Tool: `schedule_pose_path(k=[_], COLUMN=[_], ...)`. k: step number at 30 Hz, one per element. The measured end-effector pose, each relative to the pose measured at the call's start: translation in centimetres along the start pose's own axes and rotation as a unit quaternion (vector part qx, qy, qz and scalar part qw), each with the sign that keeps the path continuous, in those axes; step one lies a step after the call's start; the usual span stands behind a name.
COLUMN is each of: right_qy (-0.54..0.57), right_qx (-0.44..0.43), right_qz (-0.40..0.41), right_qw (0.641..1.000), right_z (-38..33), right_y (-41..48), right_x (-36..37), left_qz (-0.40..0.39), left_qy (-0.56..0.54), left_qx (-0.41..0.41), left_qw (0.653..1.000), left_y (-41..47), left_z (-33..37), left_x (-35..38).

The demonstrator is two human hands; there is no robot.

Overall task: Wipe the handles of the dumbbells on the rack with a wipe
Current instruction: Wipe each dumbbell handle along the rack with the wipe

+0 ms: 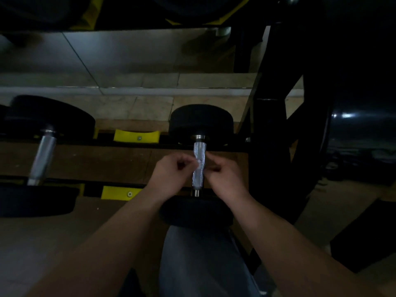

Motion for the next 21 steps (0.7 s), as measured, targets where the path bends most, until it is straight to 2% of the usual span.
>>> schedule_pose_path(k=[10,18,21], right_qy=[-0.034,-0.031,-0.036], right_qx=[0.011,0.014,0.016], right_qz=[0.004,0.019,0.036], right_qw=[0.999,0.999,0.999], right_z=[0.0,0.8,0.8], right_y=[0.0,0.5,0.6], right_x=[-0.2,-0.1,0.2], left_qz=[-0.051,0.044,0.071], left_qy=[-0.050,-0.006,-0.001], left_qx=[0.009,0.073,0.064], left_qw=[0.997,0.996,0.995], left_y=[-0.5,1.8,3.0], left_z=[0.6,2.9,3.4], left_x=[0.4,-0.8,-1.5])
Point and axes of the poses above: each hand's wrist, its own y-axis towards the middle knuckle, its own x-axis out of the palm, z = x × y, the point moved 6 cm from there along y, towards the middle knuckle, and after that the axes turned 7 degrees about -y, right-handed, at the moved point
